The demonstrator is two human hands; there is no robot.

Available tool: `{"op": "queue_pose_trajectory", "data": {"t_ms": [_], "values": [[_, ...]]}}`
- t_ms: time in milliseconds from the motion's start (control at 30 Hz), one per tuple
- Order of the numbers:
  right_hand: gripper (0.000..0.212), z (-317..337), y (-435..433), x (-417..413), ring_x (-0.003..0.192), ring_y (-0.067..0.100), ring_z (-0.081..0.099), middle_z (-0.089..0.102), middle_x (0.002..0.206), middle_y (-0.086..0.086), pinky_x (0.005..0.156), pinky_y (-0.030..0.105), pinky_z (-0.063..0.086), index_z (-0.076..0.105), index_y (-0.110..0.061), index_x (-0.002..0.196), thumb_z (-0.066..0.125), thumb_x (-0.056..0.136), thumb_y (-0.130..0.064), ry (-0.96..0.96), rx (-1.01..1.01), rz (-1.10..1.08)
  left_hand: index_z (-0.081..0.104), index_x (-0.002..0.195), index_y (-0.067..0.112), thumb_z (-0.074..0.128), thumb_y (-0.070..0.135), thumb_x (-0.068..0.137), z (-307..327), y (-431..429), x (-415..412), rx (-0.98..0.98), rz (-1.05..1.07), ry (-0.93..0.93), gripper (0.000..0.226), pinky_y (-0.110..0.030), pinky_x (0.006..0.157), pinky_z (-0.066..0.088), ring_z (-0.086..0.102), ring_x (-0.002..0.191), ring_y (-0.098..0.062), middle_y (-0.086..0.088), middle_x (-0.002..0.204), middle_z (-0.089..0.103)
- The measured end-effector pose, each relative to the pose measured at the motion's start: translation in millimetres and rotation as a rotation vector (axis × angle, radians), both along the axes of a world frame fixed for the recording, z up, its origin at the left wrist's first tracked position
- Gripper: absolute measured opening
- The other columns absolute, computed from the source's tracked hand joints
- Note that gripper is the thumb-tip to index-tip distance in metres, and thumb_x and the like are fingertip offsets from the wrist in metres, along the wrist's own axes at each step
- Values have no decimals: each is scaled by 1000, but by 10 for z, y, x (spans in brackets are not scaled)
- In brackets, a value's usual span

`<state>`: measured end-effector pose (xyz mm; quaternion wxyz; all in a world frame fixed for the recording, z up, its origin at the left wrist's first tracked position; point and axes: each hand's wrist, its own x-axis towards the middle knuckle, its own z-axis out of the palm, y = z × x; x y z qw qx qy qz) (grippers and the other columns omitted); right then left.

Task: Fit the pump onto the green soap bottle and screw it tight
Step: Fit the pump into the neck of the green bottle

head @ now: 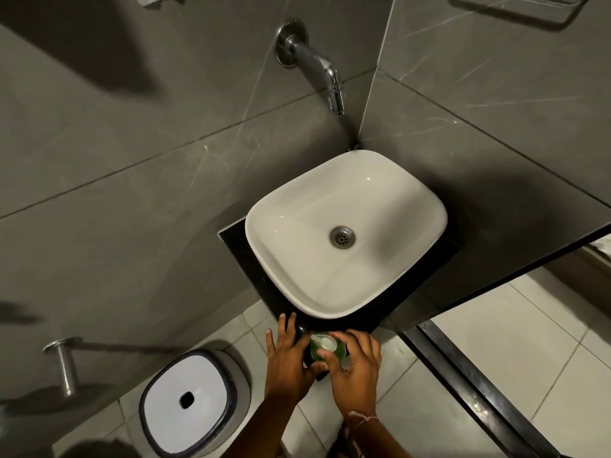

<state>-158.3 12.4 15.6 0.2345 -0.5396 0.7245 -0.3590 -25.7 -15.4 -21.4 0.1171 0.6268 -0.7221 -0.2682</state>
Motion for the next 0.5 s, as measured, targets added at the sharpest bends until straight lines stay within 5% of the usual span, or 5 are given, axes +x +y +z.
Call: {"op": "queue_pose_trajectory", "data": {"t_ms": [200, 367, 500], "values": [[27, 49, -18, -125, 119, 4, 38, 46, 110, -27, 99, 34, 36, 63, -37, 110, 51, 88, -46, 63, -41, 124, 47, 130, 37, 52, 75, 70, 6, 15, -3, -23, 9, 12, 71, -50, 118, -10, -18, 144, -18, -1, 161, 8], [41, 123, -124, -266, 120, 10, 41, 59, 111, -16, 100, 32, 32, 67, -35, 103, 66, 71, -60, 172, 11, 226, 50, 130, 34, 54, 73, 73, 1, -3, 7, -17, 4, 23, 69, -53, 119, -7, -15, 145, -21, -4, 161, 10], [31, 158, -165, -272, 119, 12, 43, 60, 109, -13, 97, 33, 33, 67, -33, 101, 69, 75, -49, 184, 3, 257, 50, 129, 36, 48, 79, 69, 4, 4, -4, -11, 12, 13, 74, -50, 118, -10, -15, 146, -19, -2, 161, 9]]}}
